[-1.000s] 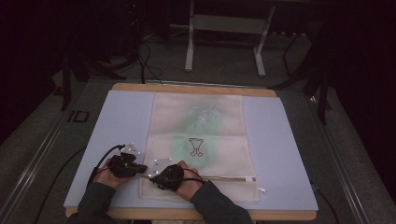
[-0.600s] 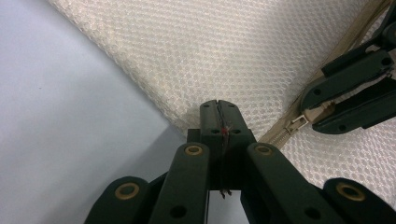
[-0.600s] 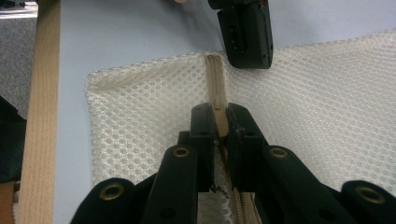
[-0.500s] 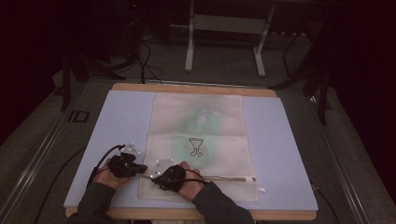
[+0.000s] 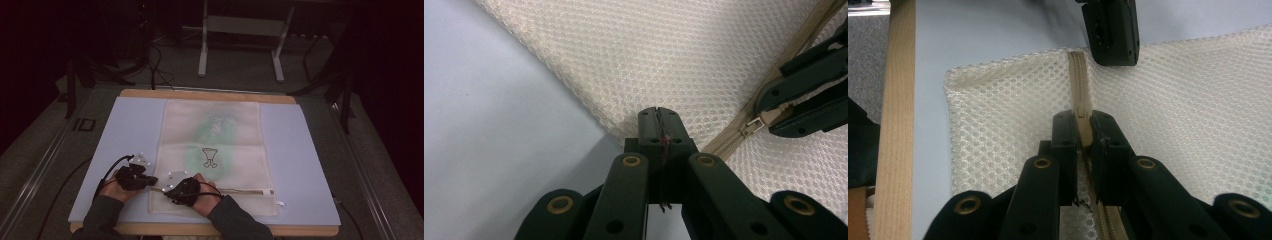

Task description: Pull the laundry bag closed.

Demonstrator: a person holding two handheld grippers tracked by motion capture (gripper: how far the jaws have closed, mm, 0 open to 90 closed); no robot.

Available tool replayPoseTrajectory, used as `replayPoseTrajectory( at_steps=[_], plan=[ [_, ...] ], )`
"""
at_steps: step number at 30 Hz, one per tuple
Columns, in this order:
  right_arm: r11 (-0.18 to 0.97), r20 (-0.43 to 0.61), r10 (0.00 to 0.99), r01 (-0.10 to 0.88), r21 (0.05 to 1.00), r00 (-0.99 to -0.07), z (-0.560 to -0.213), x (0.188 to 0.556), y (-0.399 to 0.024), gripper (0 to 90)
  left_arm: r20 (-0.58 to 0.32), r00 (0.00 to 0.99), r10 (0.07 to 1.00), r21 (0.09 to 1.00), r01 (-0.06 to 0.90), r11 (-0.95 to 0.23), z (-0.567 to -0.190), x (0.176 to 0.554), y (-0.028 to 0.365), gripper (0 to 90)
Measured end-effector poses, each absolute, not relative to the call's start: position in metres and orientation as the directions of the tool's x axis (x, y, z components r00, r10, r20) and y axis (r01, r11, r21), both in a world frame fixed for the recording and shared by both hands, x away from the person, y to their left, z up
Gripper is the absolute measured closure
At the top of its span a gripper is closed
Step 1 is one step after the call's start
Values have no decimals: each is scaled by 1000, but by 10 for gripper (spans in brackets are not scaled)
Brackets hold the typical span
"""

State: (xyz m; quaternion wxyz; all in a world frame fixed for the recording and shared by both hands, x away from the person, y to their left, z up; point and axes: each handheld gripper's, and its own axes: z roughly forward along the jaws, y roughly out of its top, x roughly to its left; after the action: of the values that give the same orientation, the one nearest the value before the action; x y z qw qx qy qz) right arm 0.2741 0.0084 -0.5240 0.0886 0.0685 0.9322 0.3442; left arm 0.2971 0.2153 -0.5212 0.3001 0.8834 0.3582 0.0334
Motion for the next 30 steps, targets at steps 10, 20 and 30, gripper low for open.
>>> replayPoseTrajectory(
  at_steps=[10,20,30],
  plan=[
    [758,-121,188,65,649,-975,-523,273,4,821,-156,741,653,555,613,-563,-521,297,215,900],
    [757,-125,190,64,650,-974,-523,272,1,821,-157,741,653,554,613,-563,-521,297,215,900],
    [758,-114,195,76,648,-974,-522,272,-5,821,-159,740,654,555,615,-561,-521,297,215,900]
  ],
)
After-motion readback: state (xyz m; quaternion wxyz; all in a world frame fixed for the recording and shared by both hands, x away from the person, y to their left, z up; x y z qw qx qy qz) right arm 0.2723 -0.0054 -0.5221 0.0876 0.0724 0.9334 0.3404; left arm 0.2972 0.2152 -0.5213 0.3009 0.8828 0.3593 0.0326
